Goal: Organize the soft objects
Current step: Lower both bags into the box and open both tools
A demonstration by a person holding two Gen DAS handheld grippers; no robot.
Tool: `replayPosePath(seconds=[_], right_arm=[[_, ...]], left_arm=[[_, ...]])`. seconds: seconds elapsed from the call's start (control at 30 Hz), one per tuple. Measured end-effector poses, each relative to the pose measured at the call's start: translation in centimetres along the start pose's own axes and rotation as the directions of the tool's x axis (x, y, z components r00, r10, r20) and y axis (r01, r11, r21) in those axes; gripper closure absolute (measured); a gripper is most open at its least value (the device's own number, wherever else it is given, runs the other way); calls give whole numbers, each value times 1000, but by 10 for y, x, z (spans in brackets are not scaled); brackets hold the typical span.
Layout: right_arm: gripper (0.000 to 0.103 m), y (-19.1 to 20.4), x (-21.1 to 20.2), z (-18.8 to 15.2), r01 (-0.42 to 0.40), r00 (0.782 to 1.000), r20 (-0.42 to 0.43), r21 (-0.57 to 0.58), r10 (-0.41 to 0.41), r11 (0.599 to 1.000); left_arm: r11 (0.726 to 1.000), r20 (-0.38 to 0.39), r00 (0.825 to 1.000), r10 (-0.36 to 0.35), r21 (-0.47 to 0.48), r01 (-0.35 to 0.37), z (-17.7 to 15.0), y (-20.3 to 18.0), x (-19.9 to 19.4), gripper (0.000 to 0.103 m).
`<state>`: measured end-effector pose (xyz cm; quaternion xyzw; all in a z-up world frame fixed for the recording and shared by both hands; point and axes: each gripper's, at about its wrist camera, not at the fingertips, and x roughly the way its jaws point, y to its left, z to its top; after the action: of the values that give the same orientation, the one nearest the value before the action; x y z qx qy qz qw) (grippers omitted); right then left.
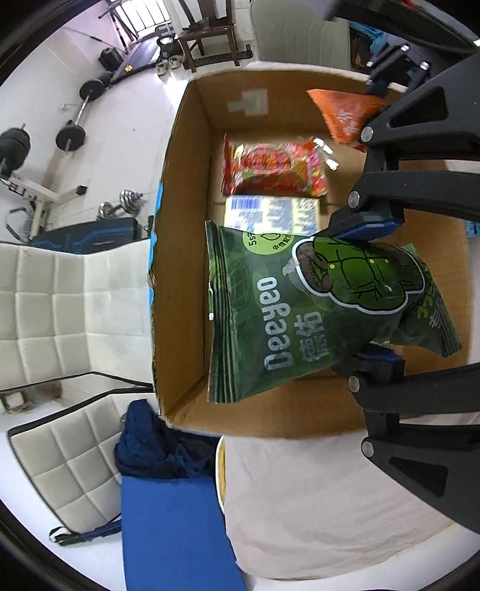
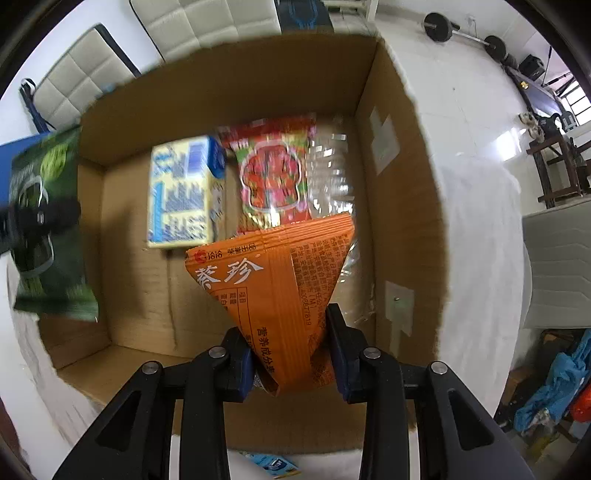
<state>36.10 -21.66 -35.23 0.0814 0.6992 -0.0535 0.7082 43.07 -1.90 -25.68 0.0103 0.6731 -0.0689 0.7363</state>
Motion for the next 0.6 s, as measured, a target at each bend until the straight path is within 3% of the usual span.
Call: replayPosePath(seconds=[0.3,0.43,0.6], right_arm=[[64,8,35,0,25,996,-88,-33,-28,999],[39,9,38,1,30,995,-92,-33,-33,999],[39,13,29,2,25,997,-77,-42,-28,999]], left_arm=[[999,-109,993,51,-5,-51,32,9,47,58],[999,-112,993,44,-18,-46,37,12,47,57],[999,-99,994,38,-27,-41,36,14,41,51]])
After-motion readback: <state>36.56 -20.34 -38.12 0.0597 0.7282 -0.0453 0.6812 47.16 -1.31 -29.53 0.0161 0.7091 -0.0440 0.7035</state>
